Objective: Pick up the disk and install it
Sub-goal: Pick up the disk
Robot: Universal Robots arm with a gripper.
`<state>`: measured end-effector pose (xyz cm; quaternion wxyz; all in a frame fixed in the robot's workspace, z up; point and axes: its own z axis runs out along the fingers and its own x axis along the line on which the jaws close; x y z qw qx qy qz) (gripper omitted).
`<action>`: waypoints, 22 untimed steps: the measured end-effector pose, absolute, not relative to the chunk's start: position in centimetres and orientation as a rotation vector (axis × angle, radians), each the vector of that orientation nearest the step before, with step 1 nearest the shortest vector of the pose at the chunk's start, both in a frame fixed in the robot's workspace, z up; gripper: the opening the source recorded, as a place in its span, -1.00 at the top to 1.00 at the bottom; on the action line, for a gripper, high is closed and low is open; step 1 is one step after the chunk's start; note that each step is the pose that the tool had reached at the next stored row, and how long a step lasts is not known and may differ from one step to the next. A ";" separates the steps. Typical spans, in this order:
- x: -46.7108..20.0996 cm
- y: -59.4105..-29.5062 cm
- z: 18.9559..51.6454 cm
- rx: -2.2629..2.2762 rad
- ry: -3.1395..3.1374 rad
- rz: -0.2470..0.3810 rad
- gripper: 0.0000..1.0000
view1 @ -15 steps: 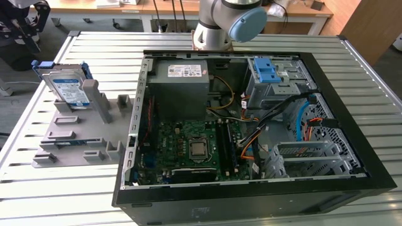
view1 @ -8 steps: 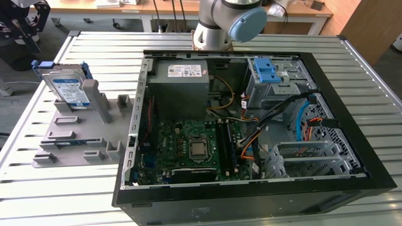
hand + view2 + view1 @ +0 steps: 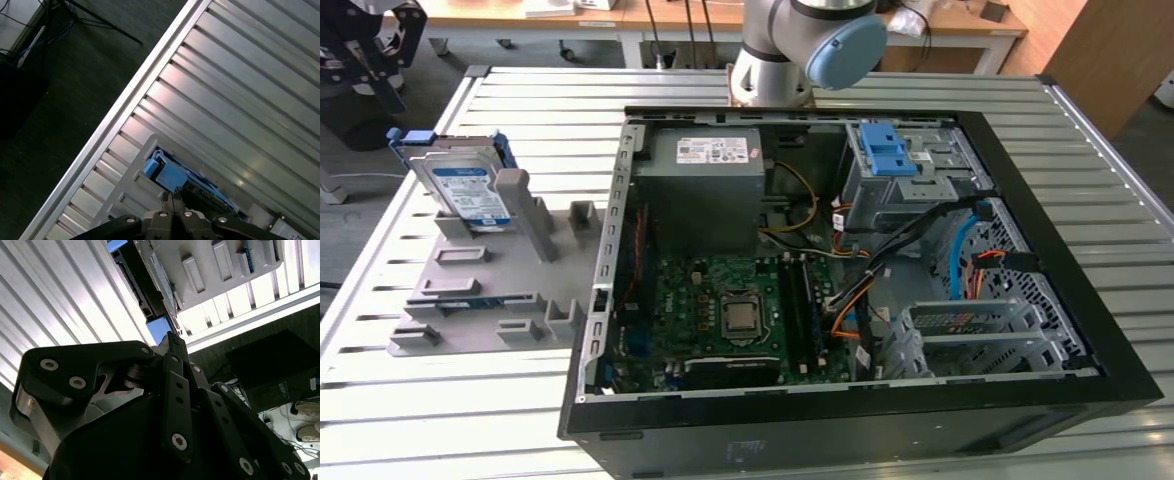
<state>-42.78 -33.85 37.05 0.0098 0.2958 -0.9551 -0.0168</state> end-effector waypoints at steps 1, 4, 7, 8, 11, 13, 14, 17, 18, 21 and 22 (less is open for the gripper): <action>-42.8 -33.9 37.1 0.937 -2.978 -0.052 0.79; -42.8 -33.9 37.0 0.980 -2.967 -0.050 0.79; -42.8 -33.9 37.0 1.015 -2.961 -0.047 0.79; -42.8 -33.9 37.0 1.027 -2.959 -0.046 0.79; -42.8 -33.9 37.0 1.059 -2.952 -0.043 0.79; -42.8 -33.9 37.0 1.079 -2.946 -0.042 0.79; -42.8 -33.9 37.0 1.089 -2.943 -0.042 0.79; -42.8 -33.9 37.0 1.119 -2.934 -0.041 0.79; -42.8 -33.9 37.0 1.127 -2.931 -0.040 0.79; -42.8 -33.9 37.0 1.156 -2.921 -0.040 0.79; -42.8 -33.9 37.0 1.165 -2.918 -0.039 0.79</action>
